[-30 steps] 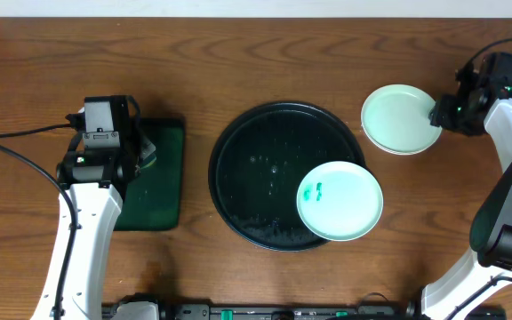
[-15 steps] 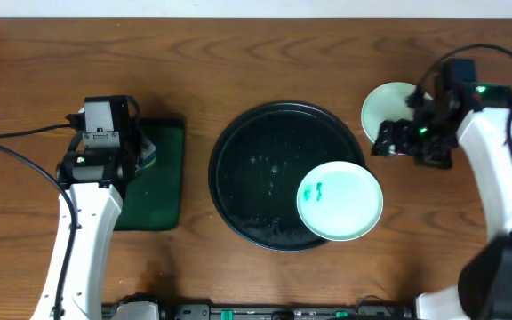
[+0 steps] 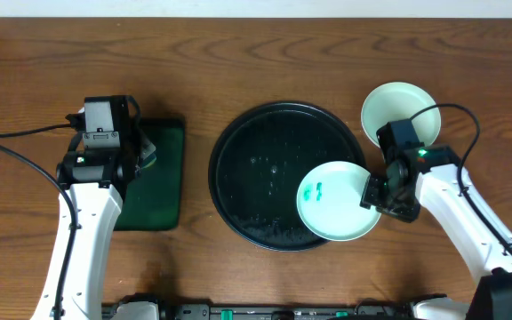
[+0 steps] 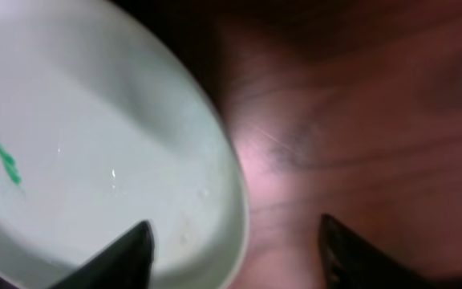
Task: Clean dirty plates on tray and stack at the side
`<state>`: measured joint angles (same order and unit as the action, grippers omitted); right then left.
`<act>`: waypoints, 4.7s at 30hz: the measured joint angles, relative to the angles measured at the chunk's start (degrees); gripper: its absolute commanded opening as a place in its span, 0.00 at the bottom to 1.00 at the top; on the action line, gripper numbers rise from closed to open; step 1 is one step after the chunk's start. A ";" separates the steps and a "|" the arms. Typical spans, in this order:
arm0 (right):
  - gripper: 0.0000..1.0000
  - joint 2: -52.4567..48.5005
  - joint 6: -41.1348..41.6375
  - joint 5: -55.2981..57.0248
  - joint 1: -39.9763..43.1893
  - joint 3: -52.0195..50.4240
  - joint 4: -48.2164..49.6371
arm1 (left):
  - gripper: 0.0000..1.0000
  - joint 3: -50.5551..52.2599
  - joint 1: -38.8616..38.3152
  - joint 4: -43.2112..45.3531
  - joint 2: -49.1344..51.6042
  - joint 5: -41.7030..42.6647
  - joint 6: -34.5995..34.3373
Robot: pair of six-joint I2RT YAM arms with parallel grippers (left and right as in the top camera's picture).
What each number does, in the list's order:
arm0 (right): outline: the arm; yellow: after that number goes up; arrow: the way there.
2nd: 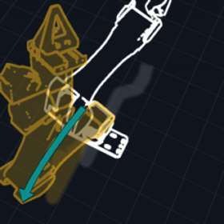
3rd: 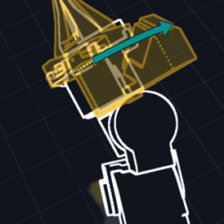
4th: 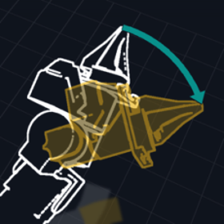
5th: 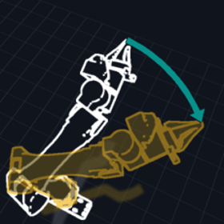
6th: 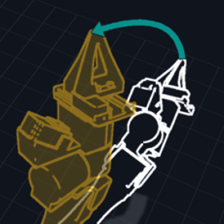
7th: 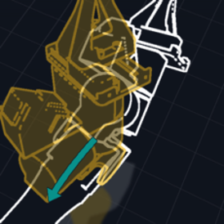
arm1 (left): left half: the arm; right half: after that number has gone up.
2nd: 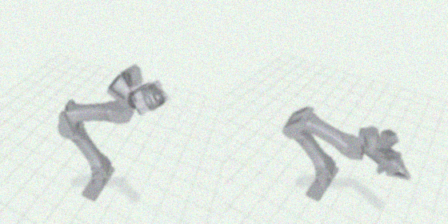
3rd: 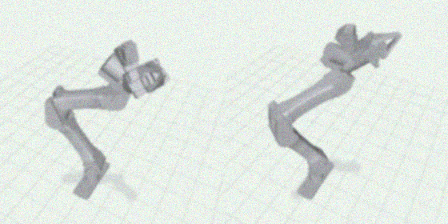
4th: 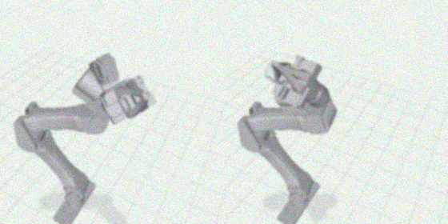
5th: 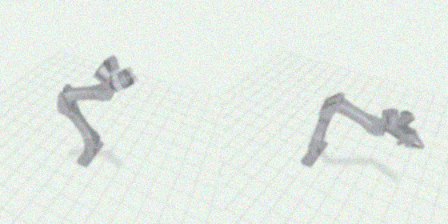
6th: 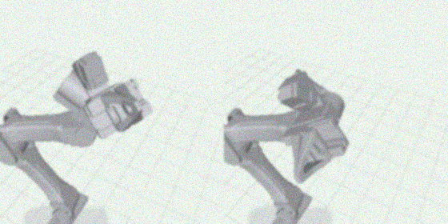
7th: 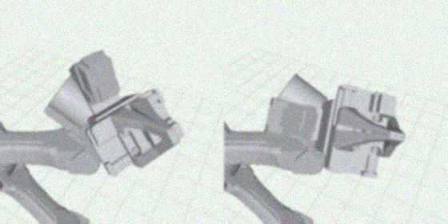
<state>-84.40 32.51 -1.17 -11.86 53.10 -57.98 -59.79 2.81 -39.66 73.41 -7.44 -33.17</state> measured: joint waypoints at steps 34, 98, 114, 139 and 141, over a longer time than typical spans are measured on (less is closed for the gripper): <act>0.01 -4.22 -6.27 -12.79 -0.57 2.38 27.85 | 0.07 0.00 -6.91 3.76 0.09 19.61 6.21; 0.01 -21.18 -10.62 -18.58 -7.52 8.39 26.93 | 0.07 -2.05 -29.29 11.96 27.02 2.69 0.61; 0.01 -19.50 -23.26 12.46 -15.98 29.66 9.60 | 0.07 -0.22 -3.48 3.06 4.44 -5.75 0.83; 0.01 -14.75 -73.29 74.36 -43.78 34.12 28.98 | 0.78 -0.37 2.73 -0.39 11.21 -1.86 1.73; 0.01 -14.75 -75.87 75.73 -43.78 34.14 30.97 | 0.78 -0.72 2.73 -0.42 8.33 -1.88 1.73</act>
<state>-99.15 -43.35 74.56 -55.64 87.24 -27.00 -60.51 5.54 -40.07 81.73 -9.32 -31.44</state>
